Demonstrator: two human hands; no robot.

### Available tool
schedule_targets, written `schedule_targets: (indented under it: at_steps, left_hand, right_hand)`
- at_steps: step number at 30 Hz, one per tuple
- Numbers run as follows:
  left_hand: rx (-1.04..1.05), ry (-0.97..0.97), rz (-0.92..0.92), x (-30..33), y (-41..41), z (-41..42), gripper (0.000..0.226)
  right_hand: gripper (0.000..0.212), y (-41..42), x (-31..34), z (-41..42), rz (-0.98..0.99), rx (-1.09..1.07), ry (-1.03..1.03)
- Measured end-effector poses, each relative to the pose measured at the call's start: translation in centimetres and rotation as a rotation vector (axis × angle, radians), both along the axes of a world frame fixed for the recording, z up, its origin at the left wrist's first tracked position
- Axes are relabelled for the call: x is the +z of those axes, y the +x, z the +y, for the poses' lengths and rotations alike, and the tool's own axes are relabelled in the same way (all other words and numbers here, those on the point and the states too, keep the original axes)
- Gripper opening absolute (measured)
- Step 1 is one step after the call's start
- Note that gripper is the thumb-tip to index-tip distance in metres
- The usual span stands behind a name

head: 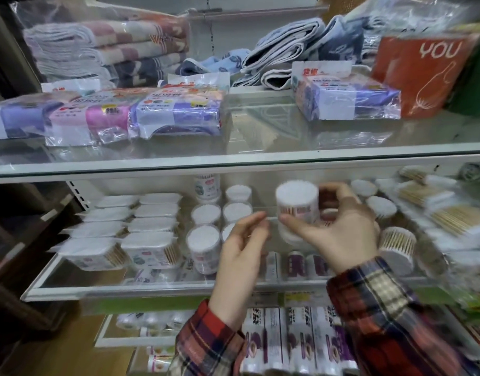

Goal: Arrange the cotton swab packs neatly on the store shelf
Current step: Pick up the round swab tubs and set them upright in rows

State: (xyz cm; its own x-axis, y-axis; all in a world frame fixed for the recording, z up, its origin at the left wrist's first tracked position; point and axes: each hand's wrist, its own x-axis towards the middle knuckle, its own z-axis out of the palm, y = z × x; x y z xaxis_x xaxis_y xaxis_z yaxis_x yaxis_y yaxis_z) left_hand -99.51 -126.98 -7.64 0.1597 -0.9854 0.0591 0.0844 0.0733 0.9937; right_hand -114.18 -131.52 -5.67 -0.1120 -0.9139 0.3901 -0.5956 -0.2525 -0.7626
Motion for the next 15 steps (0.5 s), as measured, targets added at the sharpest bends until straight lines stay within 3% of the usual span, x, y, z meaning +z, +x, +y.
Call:
schedule_targets:
  at_steps: [5,10,15]
  left_hand:
    - [-0.068,-0.013,0.001,-0.2,-0.9,-0.5,0.055]
    - [-0.021,-0.056,-0.069,-1.2,-1.3,-0.7,0.058]
    - [-0.056,-0.077,0.013,-0.8,-0.7,-0.8,0.052]
  right_hand:
    - [0.06,0.7,-2.9,2.1,-0.029,0.024,-0.046]
    - [0.061,0.9,-4.6,2.9,-0.059,0.07,-0.036]
    - [0.064,0.0,-4.4,3.4,-0.191,0.235,-0.016]
